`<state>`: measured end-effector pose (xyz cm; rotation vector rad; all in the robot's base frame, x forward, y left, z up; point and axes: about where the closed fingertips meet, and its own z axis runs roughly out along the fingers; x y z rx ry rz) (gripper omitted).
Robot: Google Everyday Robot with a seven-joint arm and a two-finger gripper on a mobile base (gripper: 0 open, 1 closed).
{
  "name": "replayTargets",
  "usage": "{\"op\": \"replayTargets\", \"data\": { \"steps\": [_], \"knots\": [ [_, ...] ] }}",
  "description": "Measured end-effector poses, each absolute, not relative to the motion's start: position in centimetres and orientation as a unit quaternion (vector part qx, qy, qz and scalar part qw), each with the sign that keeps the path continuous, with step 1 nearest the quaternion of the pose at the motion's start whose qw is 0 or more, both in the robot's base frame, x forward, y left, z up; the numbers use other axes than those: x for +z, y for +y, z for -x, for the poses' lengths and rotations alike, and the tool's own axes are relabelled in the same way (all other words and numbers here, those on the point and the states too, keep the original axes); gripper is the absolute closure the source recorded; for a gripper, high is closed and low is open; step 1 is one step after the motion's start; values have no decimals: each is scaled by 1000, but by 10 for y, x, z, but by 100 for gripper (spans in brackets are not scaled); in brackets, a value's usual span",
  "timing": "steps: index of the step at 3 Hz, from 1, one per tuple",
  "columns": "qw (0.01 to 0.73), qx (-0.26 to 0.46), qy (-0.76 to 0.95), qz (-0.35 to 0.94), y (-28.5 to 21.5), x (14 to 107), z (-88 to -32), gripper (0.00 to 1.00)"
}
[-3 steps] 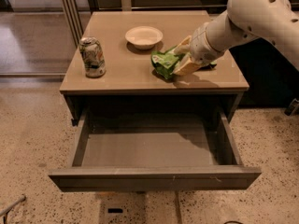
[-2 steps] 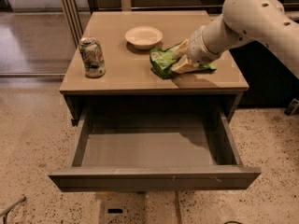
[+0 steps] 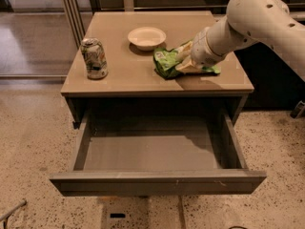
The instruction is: Place green rice chip bag into top drawer
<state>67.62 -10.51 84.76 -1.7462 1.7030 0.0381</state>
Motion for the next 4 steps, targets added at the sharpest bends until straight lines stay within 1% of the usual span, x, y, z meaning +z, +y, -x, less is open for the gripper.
{"op": "replayTargets", "data": {
  "steps": [1, 3, 4],
  "knots": [
    [349, 12, 648, 676, -101, 863, -674, 100],
    [373, -15, 623, 688, -90, 923, -669, 100],
    [373, -15, 623, 688, -90, 923, -669, 100]
  ]
}}
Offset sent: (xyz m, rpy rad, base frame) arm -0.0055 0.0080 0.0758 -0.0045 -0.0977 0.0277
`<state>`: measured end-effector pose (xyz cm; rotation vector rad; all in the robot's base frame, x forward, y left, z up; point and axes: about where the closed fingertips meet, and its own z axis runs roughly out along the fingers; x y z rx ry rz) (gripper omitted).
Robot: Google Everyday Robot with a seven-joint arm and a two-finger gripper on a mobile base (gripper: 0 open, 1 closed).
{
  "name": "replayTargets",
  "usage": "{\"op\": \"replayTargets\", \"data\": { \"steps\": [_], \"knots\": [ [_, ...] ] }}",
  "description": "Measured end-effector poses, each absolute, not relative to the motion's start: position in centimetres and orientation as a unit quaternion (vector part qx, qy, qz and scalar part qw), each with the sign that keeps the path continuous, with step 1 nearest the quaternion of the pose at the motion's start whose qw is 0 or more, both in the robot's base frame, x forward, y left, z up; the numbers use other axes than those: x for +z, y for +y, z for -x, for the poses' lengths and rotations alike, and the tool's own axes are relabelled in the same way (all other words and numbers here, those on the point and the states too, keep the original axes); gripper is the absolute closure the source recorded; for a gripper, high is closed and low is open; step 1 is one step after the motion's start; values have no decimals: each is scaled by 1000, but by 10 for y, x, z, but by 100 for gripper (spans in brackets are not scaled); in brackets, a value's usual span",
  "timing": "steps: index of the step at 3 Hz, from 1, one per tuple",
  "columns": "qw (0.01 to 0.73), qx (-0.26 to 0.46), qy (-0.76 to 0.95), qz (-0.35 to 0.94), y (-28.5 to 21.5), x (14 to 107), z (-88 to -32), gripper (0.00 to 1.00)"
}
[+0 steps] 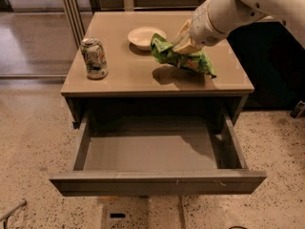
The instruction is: Place green rice chip bag into top drawer
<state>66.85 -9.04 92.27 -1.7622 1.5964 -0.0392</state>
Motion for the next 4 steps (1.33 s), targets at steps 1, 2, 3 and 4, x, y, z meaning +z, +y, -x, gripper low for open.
{"op": "replayTargets", "data": {
  "steps": [1, 2, 3, 4],
  "knots": [
    [370, -13, 613, 698, -86, 922, -660, 100],
    [376, -12, 600, 706, -81, 932, -632, 100],
    [376, -10, 592, 712, -77, 949, -568, 100],
    [370, 1, 596, 713, -78, 971, -504, 100]
  ]
}}
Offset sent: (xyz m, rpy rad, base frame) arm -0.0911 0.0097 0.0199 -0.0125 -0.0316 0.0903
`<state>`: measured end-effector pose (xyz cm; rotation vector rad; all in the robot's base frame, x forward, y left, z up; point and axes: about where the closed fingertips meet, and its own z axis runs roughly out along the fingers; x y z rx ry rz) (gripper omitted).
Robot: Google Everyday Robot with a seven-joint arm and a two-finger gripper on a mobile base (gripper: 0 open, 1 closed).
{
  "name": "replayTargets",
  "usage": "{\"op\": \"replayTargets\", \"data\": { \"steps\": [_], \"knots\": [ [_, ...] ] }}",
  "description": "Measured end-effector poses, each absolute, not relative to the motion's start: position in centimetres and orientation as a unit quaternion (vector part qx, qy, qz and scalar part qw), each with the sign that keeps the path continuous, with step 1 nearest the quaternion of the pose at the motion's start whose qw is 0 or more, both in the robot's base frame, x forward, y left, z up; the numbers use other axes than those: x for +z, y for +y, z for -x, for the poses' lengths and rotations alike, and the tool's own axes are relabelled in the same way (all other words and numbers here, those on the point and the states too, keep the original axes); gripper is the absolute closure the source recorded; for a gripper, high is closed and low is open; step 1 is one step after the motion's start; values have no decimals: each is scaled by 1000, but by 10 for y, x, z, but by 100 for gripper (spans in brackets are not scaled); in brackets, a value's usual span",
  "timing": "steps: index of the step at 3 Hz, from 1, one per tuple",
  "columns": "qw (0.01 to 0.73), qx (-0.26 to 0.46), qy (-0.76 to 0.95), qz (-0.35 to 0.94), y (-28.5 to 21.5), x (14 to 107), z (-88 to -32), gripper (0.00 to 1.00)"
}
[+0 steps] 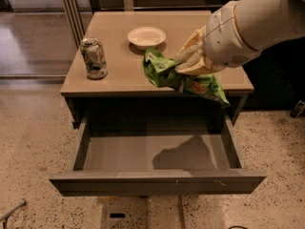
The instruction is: Place green rice chip bag into top drawer
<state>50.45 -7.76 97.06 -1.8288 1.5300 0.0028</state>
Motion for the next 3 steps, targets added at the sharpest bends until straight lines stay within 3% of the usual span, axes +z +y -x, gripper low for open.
{"op": "replayTargets", "data": {
  "steps": [1, 3],
  "knots": [
    [356, 21, 604, 713, -77, 983, -465, 100],
    [350, 67, 616, 702, -79, 916, -454, 100]
  ]
}}
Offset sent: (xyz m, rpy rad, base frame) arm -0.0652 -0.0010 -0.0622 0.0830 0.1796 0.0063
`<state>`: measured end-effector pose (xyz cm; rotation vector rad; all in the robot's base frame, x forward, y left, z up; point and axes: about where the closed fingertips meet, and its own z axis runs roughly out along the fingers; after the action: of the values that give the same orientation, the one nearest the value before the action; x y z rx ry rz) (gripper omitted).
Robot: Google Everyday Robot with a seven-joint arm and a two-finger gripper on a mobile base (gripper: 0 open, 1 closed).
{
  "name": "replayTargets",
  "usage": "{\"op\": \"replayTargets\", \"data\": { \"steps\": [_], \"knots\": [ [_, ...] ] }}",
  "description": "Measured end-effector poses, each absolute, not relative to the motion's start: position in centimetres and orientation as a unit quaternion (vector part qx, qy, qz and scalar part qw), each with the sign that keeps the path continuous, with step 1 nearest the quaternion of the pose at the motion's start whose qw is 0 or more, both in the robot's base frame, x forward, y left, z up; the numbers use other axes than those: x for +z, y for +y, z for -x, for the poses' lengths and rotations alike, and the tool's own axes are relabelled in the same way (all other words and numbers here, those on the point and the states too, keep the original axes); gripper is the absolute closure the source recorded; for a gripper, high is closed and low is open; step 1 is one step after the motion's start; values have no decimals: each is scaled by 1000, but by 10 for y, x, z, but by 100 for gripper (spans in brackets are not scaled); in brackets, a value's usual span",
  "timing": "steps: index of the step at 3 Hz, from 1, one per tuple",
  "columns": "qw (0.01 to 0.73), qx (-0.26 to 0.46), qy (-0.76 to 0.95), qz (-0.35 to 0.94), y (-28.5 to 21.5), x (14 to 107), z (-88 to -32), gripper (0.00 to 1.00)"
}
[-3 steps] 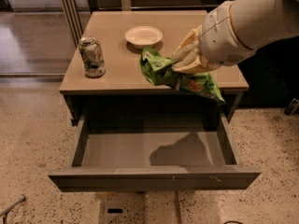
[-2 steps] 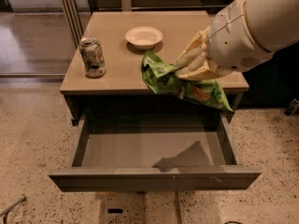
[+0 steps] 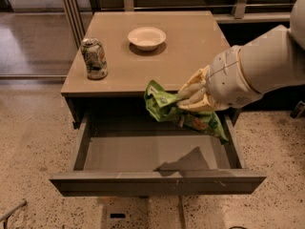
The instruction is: Place green rice chip bag into top drawer
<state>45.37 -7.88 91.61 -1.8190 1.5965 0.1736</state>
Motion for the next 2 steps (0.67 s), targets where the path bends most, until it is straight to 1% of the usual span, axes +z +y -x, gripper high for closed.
{"op": "replayTargets", "data": {
  "steps": [2],
  "knots": [
    [344, 77, 617, 704, -69, 824, -490, 100]
  ]
}}
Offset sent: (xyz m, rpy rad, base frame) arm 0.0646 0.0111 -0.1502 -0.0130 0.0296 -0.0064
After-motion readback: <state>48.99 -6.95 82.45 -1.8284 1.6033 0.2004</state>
